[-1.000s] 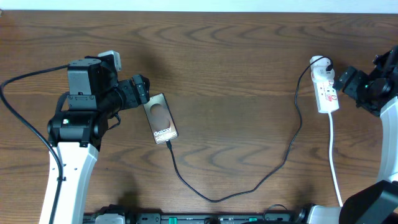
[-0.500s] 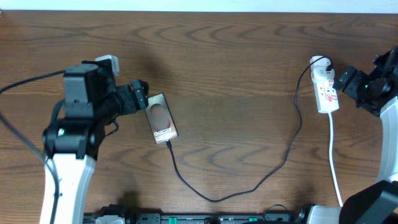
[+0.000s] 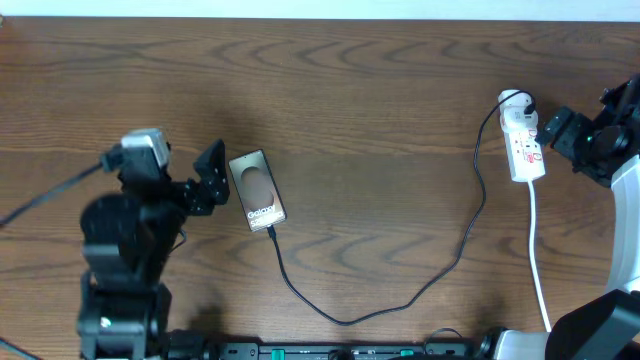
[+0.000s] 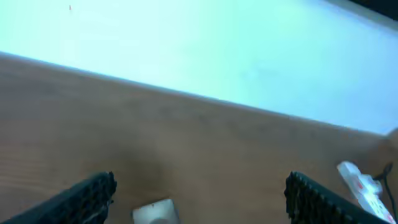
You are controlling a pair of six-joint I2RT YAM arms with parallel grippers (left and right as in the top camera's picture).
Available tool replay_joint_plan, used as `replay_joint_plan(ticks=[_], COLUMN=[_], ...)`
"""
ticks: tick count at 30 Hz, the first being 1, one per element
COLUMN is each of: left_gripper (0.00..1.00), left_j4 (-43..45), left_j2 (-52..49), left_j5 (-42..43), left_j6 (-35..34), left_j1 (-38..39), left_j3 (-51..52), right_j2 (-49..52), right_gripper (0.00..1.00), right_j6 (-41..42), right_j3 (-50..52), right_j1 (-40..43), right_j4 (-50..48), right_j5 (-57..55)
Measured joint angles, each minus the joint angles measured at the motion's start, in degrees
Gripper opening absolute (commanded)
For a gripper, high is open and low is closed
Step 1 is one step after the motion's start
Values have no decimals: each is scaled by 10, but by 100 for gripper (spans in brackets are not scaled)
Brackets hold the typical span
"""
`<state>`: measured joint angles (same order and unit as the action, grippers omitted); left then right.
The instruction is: Plug charger to phone and switch on socket
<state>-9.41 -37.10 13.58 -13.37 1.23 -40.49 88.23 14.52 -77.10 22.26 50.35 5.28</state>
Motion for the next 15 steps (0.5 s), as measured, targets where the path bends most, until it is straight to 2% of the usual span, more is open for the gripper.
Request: replay_joint_plan(ticks=[8, 12, 15], left_gripper=[89, 89, 89], left_j4=[288, 354, 359], left_j2=[137, 212, 276], left_j5=[-5, -19, -36], left_j6=[2, 2, 1], left_j1=[0, 0, 0], left_j3=[230, 327, 386], right_j2=[0, 0, 0], right_gripper=[99, 99, 99], right_j6=[1, 1, 1], right_j3=[0, 0, 0], right_j1=[0, 0, 0], right_j4=[0, 0, 0], right_j5=[0, 0, 0])
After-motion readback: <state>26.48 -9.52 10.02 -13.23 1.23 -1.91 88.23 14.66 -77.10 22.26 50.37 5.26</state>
